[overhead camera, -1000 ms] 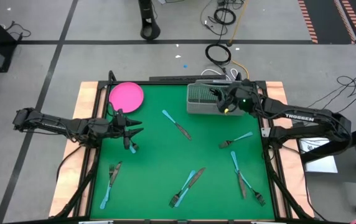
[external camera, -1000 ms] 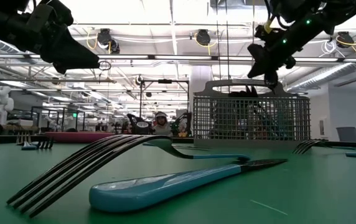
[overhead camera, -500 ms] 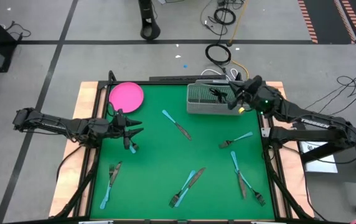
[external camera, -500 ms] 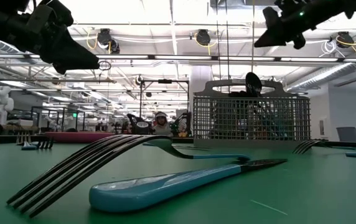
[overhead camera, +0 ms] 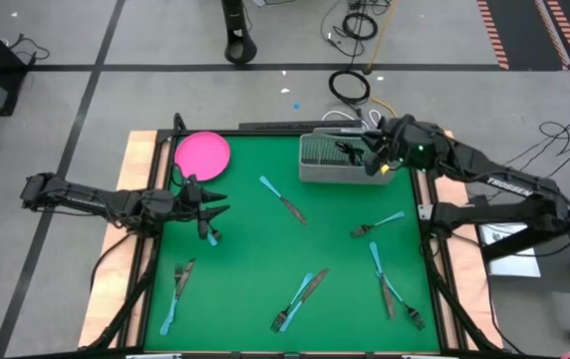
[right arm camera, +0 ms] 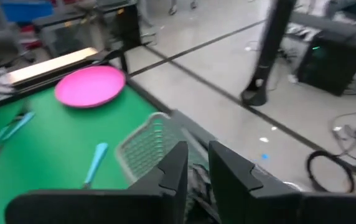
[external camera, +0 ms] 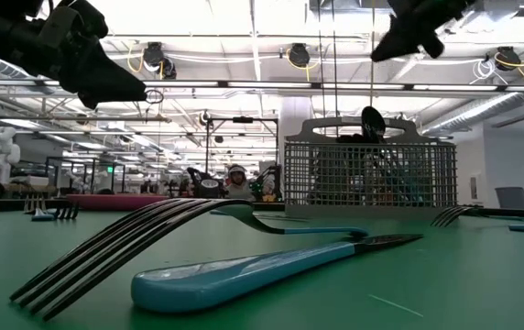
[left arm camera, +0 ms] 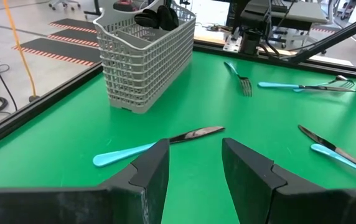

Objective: Sort silverware
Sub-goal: Put the bottom right black knife into the cutlery rack

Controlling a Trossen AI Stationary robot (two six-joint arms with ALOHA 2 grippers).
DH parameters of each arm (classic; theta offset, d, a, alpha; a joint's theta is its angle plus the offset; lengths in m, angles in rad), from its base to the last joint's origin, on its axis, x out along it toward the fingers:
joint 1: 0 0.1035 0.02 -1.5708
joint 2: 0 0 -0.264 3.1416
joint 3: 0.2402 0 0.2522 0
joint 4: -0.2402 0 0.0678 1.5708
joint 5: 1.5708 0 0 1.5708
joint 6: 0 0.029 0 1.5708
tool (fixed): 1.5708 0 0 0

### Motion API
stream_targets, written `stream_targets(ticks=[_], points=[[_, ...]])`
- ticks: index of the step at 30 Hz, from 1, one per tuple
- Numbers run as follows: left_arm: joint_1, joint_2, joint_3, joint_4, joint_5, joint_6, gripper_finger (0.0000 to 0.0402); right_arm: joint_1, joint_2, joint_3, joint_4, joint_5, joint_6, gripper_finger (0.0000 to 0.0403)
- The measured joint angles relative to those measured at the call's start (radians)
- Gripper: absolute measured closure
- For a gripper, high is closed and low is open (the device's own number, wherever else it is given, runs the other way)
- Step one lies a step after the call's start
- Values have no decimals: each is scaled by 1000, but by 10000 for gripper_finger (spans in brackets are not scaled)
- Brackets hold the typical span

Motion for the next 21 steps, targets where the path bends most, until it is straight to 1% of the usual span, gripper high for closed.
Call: stream_targets(ticks=[3, 6, 12, 15, 21], points=[[0, 0, 0, 0, 0, 0, 252, 13, 71, 71, -44, -66, 21, 347], [0, 0, 0, 0, 1, 0, 252, 53, 146, 127, -73, -111, 23, 346], [0, 0, 0, 0, 1, 0, 252, 171, 296, 198, -76, -113, 23, 346], [0, 0, 0, 0, 20, -1, 252, 224, 359, 231, -91, -114, 23, 346], [0, 0, 0, 3, 47, -2, 252, 317, 438, 305, -278, -114, 78, 346]])
